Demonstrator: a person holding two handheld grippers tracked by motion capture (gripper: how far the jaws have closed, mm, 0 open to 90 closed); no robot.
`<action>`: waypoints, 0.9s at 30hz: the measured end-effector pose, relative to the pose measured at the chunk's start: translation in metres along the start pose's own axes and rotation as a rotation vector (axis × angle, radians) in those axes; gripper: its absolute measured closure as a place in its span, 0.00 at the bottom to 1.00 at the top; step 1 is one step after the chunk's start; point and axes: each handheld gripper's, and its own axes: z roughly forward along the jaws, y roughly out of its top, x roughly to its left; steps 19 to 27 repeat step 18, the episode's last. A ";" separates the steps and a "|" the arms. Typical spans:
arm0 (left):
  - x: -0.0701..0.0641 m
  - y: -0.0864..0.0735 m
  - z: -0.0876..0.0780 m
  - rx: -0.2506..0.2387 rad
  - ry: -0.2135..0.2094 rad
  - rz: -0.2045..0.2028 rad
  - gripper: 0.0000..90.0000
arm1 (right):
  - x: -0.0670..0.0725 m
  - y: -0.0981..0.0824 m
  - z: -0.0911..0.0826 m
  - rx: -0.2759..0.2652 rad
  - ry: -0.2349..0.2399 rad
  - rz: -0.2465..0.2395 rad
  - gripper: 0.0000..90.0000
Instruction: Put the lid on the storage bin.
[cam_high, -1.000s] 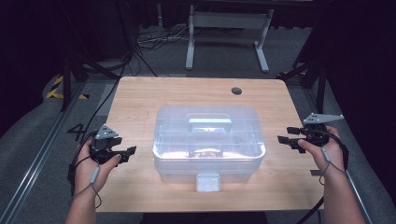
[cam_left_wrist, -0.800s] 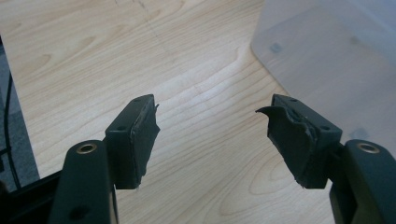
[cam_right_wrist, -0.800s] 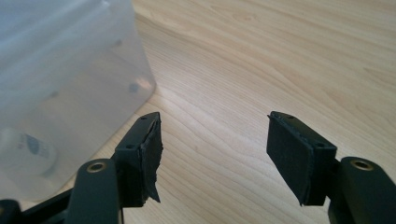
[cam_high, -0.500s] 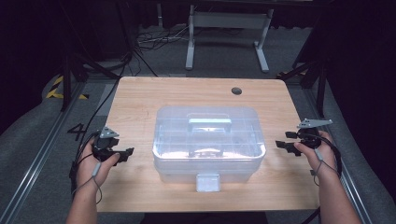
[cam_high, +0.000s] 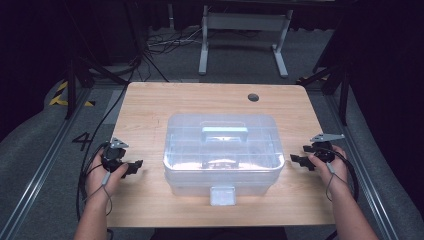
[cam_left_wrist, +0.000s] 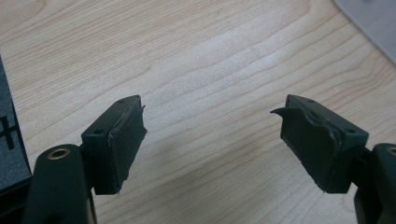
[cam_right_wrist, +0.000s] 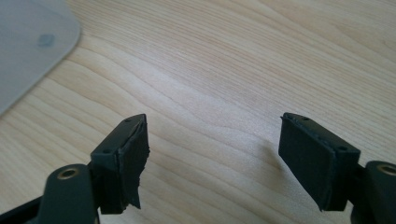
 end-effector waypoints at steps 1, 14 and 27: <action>0.000 0.000 0.001 -0.001 0.008 0.003 0.25 | 0.000 0.000 0.000 0.000 0.000 0.000 0.26; -0.009 -0.005 0.013 -0.021 0.045 0.036 0.26 | 0.002 -0.007 0.010 -0.073 -0.027 -0.041 0.16; -0.009 -0.004 0.011 -0.033 0.036 0.035 0.25 | 0.002 -0.007 0.010 -0.073 -0.030 -0.039 0.16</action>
